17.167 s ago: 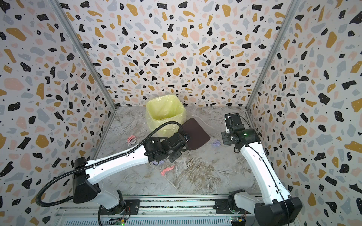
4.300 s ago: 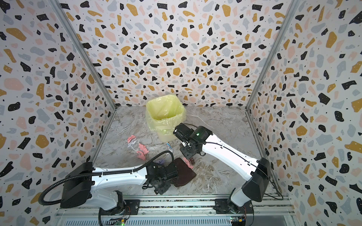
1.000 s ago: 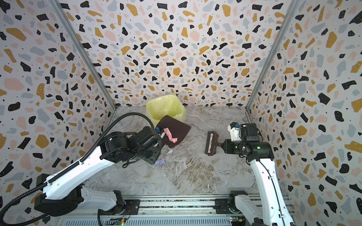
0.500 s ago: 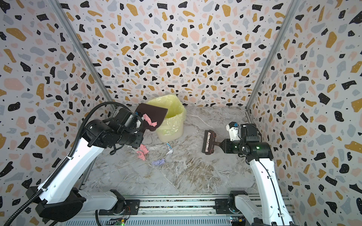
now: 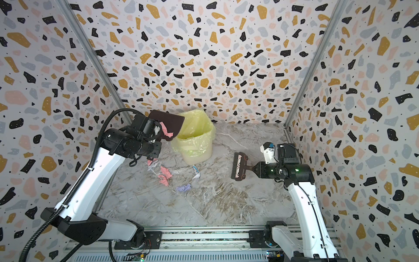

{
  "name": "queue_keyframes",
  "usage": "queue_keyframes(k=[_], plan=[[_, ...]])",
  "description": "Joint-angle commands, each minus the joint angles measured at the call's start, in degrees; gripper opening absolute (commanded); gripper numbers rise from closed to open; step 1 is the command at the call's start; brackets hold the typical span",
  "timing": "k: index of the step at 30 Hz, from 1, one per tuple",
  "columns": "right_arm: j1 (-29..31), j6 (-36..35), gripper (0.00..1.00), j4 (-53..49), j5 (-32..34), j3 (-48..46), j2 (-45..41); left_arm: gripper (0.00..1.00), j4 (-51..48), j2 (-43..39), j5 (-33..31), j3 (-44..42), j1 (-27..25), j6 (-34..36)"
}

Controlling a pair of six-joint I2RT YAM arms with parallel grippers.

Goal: Sweep away the paper scraps from the table
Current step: 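Carry the dustpan with the left gripper up over the yellow bin, then tip the dustpan over the yellow bin with the left gripper to dump paper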

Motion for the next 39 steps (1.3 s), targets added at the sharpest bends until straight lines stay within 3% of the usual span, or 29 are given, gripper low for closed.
queue_keyframes(k=[1,13,21,32,36,39], plan=[[0.34,0.05,0.0,0.51,-2.29,-0.11,-0.9,0.0,2.3,1.41,-4.45,2.48,1.47,3.63],[0.75,-0.06,0.0,-3.23,-1.25,2.31,0.46,0.0,3.53,12.31,-8.95,13.7,2.23,12.87],[0.77,-0.26,0.0,-5.12,0.48,2.61,0.89,0.0,4.04,15.54,-14.96,15.32,1.69,20.51],[0.73,1.22,0.0,-3.71,-0.69,-0.35,1.45,0.0,9.65,17.24,-37.45,11.85,-7.25,36.15],[0.73,0.64,0.0,-5.53,-0.4,1.59,2.05,0.0,17.27,18.38,-51.01,6.5,-10.19,46.22],[0.77,0.75,0.0,-5.97,-0.75,1.07,1.53,0.0,25.42,18.49,-56.93,4.55,-13.28,55.52]])
